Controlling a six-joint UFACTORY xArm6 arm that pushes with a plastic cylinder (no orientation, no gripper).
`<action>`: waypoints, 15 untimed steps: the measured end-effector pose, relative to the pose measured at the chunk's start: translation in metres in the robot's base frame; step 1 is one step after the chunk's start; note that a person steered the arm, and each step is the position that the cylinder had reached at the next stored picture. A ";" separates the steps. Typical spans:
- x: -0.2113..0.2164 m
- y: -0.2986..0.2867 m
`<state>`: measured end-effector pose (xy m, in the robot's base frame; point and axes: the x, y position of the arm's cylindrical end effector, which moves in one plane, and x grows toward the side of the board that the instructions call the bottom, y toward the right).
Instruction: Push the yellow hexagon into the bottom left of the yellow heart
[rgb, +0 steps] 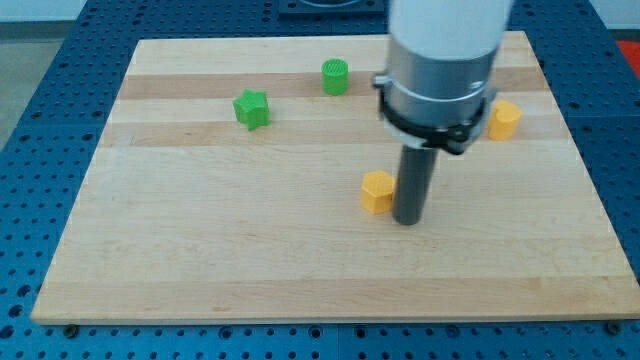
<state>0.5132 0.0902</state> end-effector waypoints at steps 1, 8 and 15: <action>0.016 -0.009; -0.021 -0.057; -0.035 0.057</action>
<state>0.4777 0.1468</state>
